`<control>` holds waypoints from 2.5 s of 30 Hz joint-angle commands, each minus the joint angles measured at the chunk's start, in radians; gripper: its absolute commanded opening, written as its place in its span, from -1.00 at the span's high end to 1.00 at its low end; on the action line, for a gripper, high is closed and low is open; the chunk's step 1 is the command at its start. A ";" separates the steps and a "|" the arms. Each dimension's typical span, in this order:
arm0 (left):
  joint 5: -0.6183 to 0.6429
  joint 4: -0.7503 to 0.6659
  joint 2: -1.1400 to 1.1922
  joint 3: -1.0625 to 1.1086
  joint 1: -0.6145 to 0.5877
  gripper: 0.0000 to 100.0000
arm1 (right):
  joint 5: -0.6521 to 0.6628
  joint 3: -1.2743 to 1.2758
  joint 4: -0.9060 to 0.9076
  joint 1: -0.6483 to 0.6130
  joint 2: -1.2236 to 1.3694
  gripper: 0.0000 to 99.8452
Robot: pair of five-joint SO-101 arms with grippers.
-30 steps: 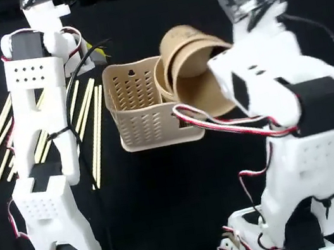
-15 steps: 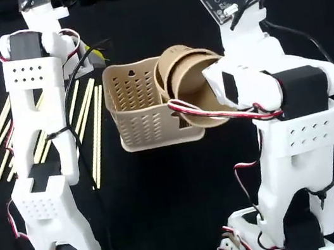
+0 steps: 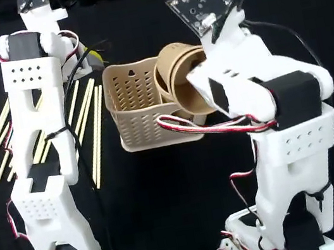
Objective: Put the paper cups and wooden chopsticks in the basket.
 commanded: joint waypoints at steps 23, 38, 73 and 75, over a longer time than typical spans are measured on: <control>-0.012 0.006 -0.063 -0.005 -0.079 0.38 | 0.006 -0.216 -0.184 -0.051 0.242 0.49; -0.261 -0.002 -0.239 0.364 -0.260 0.38 | -0.229 -0.389 -0.100 0.365 0.159 0.75; -0.365 0.005 0.489 0.062 -0.117 0.95 | -0.431 1.162 -1.355 0.519 0.222 0.97; -0.382 0.008 0.505 0.045 -0.117 0.92 | -0.431 1.164 -1.355 0.517 0.222 0.97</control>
